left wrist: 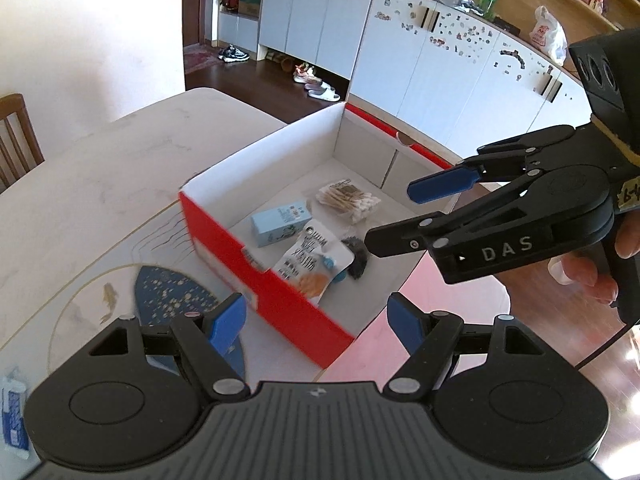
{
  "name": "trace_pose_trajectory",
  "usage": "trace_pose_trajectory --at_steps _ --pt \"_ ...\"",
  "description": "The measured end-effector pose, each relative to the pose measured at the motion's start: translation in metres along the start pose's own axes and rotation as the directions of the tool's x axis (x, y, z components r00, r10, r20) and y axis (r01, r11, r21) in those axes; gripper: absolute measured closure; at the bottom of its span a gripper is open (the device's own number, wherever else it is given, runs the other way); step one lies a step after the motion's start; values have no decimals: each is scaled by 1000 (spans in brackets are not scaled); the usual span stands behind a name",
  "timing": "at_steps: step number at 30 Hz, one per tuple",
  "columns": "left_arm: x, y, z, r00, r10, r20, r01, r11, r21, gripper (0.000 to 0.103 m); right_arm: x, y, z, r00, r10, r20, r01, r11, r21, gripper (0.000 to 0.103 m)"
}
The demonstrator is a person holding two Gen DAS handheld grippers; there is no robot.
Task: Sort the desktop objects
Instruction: 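Withdraw both grippers from the box toward the remaining items on the placemat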
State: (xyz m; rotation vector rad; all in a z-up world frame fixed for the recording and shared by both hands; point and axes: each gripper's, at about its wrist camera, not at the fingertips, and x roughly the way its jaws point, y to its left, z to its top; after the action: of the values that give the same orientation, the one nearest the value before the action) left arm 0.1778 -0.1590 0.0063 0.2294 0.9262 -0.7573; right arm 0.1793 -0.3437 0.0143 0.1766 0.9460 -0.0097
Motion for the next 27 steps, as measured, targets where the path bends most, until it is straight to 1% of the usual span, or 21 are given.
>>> trace_pose_trajectory --at_steps 9,12,17,23,25,27 --pt "-33 24 -30 1000 9 24 -9 1000 -17 26 -8 39 -7 1000 -1 21 1 1000 3 35" --pt "-42 34 -39 999 13 31 -12 999 -30 21 -8 52 -9 1000 1 24 -1 1000 -1 30" --pt "-55 52 -54 999 20 36 -18 998 -58 21 -6 78 -12 999 12 30 -12 1000 -19 29" --pt "-67 79 -74 998 48 31 -45 994 -100 19 1 107 -14 999 29 27 -28 999 -44 28" --pt "-71 89 -81 998 62 32 -58 992 -111 15 4 117 -13 999 34 25 -33 998 -56 27" --pt "-74 99 -87 996 77 36 -72 989 -125 15 7 126 -13 999 42 22 -40 997 -66 27"
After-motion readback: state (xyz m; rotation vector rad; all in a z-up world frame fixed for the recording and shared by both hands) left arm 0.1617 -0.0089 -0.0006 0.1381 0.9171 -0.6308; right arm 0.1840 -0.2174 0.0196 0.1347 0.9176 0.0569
